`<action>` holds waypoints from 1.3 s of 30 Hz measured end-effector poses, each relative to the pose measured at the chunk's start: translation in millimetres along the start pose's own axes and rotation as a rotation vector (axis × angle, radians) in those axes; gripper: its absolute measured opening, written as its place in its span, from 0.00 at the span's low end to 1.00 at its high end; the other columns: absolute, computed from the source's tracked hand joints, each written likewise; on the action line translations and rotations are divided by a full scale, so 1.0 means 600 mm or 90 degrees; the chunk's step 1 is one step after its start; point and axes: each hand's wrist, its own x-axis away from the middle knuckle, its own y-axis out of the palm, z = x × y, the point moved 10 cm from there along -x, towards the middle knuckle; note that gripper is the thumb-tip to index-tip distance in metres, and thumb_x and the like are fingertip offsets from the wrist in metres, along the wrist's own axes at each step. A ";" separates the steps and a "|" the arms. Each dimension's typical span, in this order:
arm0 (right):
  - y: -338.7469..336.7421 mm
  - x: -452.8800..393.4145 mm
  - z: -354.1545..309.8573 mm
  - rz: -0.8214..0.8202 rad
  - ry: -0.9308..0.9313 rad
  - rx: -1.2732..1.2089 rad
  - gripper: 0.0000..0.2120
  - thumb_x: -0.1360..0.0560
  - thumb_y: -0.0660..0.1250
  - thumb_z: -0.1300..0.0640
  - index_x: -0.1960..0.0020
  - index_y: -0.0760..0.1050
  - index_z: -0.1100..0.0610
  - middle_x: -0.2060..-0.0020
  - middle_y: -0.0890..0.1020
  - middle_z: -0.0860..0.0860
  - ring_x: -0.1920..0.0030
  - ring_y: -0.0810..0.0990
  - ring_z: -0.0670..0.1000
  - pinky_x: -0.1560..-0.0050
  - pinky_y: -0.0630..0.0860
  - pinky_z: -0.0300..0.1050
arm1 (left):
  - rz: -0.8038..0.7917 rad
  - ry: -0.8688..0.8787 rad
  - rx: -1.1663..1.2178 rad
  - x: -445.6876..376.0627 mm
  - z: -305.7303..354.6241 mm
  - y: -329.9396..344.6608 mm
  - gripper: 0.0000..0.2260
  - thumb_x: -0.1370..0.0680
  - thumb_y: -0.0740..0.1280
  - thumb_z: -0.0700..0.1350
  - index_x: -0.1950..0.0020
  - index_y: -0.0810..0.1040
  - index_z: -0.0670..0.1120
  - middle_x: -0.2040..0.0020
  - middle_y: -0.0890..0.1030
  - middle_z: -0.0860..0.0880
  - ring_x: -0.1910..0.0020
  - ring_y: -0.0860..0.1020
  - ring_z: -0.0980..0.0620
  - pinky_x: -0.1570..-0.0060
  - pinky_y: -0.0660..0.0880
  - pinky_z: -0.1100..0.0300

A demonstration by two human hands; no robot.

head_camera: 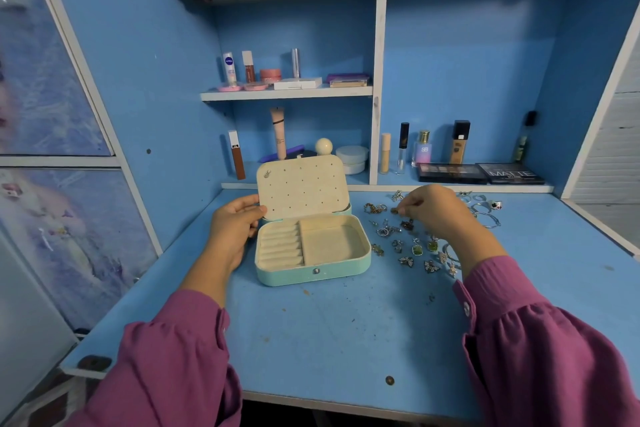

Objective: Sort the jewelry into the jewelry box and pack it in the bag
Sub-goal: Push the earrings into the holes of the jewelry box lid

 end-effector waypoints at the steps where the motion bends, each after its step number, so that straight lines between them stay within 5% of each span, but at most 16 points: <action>1: -0.001 0.000 0.001 0.005 -0.001 -0.002 0.04 0.25 0.69 0.57 0.53 0.82 0.52 0.55 0.83 0.51 0.54 0.79 0.53 0.49 0.78 0.51 | 0.001 0.000 0.000 0.000 0.000 0.000 0.13 0.24 0.67 0.34 0.41 0.79 0.41 0.69 0.76 0.52 0.75 0.66 0.57 0.79 0.65 0.70; 13: 0.035 0.022 -0.013 -0.178 -0.006 0.037 0.02 0.35 0.77 0.54 0.64 0.85 0.49 0.60 0.84 0.44 0.54 0.81 0.50 0.47 0.79 0.52 | -0.004 -0.006 -0.006 -0.007 -0.006 -0.001 0.13 0.25 0.67 0.34 0.40 0.79 0.41 0.68 0.77 0.52 0.74 0.67 0.57 0.76 0.67 0.68; 28: 0.039 0.022 -0.022 -0.175 -0.028 0.046 0.02 0.31 0.75 0.53 0.61 0.84 0.51 0.58 0.85 0.50 0.54 0.82 0.53 0.49 0.79 0.51 | -0.002 -0.004 0.000 -0.008 -0.006 -0.003 0.13 0.25 0.67 0.34 0.40 0.79 0.41 0.64 0.79 0.50 0.74 0.67 0.58 0.75 0.67 0.67; 39: 0.038 0.039 -0.036 -0.230 -0.043 0.030 0.05 0.35 0.77 0.58 0.60 0.85 0.51 0.58 0.85 0.45 0.52 0.80 0.47 0.46 0.76 0.49 | -0.009 0.000 0.014 -0.010 -0.008 -0.002 0.13 0.25 0.67 0.33 0.41 0.79 0.41 0.61 0.80 0.49 0.74 0.67 0.58 0.73 0.67 0.66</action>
